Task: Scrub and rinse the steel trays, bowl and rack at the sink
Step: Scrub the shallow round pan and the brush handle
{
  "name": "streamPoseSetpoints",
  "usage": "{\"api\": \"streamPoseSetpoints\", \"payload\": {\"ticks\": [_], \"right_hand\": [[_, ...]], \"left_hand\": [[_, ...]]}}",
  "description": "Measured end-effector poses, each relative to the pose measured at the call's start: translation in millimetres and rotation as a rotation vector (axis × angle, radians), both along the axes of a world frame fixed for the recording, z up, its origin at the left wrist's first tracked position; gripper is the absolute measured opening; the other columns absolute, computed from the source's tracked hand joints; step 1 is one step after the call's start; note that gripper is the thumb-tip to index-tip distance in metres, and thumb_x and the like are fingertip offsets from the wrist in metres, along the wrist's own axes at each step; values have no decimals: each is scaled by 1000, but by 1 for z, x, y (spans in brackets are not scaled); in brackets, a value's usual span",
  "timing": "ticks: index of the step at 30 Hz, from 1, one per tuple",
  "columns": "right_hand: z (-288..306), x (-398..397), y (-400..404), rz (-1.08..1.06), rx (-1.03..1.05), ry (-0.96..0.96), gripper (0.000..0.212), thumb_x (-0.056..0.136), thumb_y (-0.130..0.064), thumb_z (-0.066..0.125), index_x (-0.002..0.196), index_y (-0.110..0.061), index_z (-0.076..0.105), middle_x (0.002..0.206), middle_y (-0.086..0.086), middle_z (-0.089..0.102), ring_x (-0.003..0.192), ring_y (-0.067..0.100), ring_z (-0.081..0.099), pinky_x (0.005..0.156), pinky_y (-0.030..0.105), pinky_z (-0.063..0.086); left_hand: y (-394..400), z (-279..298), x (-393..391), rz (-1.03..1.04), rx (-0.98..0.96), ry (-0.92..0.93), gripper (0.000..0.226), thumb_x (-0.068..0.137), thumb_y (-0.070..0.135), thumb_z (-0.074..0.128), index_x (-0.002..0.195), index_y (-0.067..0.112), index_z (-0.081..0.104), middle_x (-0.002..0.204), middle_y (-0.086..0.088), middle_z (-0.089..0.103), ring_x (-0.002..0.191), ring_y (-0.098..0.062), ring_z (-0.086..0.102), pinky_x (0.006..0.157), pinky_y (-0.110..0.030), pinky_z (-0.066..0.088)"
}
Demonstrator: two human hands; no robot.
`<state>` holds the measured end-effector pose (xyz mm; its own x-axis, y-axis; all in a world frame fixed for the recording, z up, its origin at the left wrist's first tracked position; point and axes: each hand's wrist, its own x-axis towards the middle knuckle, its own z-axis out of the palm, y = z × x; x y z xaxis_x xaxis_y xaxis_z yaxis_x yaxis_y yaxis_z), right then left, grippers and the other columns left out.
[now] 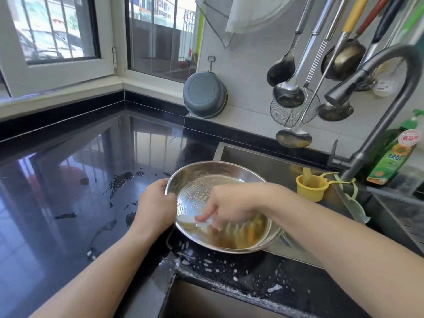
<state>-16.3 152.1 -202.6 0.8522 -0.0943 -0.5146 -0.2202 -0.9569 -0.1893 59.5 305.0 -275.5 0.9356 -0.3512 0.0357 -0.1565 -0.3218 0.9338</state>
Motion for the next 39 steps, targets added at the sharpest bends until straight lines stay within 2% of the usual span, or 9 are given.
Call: {"api": "streamPoseSetpoints", "payload": {"ticks": [7,15,20,24,26,30,34,37,39], "right_hand": [[12,-39,-35,6,-10,233,37,97,-20,64,121,-47,71,86,6,65,58,14,43,64,30,40],[-26,-7,-10,27,27,-155,34,102,-16,59,125,-37,71,84,-16,71,67,7,57,67,25,50],[-11,-41,-33,139,-57,9,29,101,-25,62,123,-42,71,69,-16,60,61,8,47,61,16,42],[-5,-52,-43,26,-72,59,31,101,-29,61,119,-53,68,108,-15,73,90,19,65,84,31,54],[-15,-39,-40,6,-106,-73,31,104,-26,56,121,-48,70,97,-17,71,75,7,59,64,16,46],[-35,-16,-42,-119,-257,-333,39,107,-22,46,131,-46,64,88,-13,59,65,6,48,53,22,30],[-29,-28,-41,-43,-11,-195,32,105,-26,56,130,-43,66,91,-32,62,85,4,60,74,19,46],[-22,-51,-39,123,40,-39,30,103,-28,58,126,-47,68,84,-12,49,81,13,48,89,28,47],[-16,-54,-45,115,12,-9,30,103,-29,59,125,-47,68,86,-6,47,79,12,41,80,28,45]], "left_hand": [[-3,-2,2,16,0,-5,45,88,-4,46,100,27,77,86,11,76,87,-13,69,72,-26,52],[-4,-4,5,7,18,-6,42,83,-5,49,94,21,80,81,5,78,84,-23,72,79,-41,60],[-5,-5,5,26,17,5,40,85,-3,48,93,21,78,82,7,77,87,-20,71,78,-35,57],[-4,-7,9,14,17,9,42,85,-3,48,97,22,80,83,8,77,87,-20,71,78,-35,57],[-3,-7,9,-2,16,9,42,84,-4,48,96,22,80,80,7,77,84,-21,71,75,-35,57],[-2,-5,8,-4,12,6,39,85,-4,49,92,21,79,78,7,77,82,-20,72,71,-33,56],[-3,-6,9,11,16,11,38,85,-3,49,92,20,78,79,5,76,83,-22,71,74,-36,59],[-4,-7,8,26,31,5,37,86,-2,49,94,20,78,82,5,75,86,-21,69,69,-28,53],[-4,-7,9,27,38,4,37,86,-2,49,94,20,78,82,5,76,86,-21,68,66,-25,49]]}}
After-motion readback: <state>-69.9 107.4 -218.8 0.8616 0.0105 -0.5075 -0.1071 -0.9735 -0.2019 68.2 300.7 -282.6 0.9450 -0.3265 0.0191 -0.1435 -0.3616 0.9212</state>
